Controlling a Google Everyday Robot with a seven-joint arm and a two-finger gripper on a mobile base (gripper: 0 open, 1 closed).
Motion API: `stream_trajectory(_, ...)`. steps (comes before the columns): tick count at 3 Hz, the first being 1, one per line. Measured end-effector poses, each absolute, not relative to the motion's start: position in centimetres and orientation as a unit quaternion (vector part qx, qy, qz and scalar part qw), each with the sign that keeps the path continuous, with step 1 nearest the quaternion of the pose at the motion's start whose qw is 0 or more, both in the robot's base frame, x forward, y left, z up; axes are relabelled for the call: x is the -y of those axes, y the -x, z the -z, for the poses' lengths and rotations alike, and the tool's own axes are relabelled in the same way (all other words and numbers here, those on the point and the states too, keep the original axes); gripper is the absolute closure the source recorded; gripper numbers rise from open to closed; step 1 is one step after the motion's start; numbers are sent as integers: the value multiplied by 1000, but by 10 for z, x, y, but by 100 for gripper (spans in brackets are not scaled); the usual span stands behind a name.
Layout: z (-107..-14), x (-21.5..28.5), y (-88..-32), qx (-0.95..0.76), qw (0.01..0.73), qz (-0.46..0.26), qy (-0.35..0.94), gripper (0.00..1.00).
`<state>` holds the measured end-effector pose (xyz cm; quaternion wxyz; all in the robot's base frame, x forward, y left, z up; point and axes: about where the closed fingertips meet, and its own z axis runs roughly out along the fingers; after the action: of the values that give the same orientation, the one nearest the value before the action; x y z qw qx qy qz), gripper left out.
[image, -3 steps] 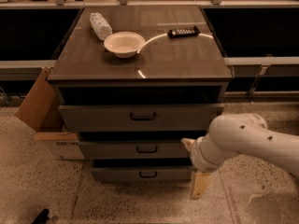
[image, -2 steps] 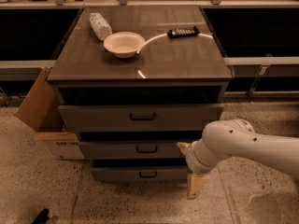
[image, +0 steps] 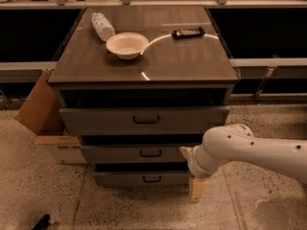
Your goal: Open middle drawer
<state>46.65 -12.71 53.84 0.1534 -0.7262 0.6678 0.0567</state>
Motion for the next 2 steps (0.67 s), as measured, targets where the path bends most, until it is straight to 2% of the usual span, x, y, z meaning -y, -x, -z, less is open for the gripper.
stream_trajectory(2, -477, 130, -508, -650, 174, -17, 739, 0)
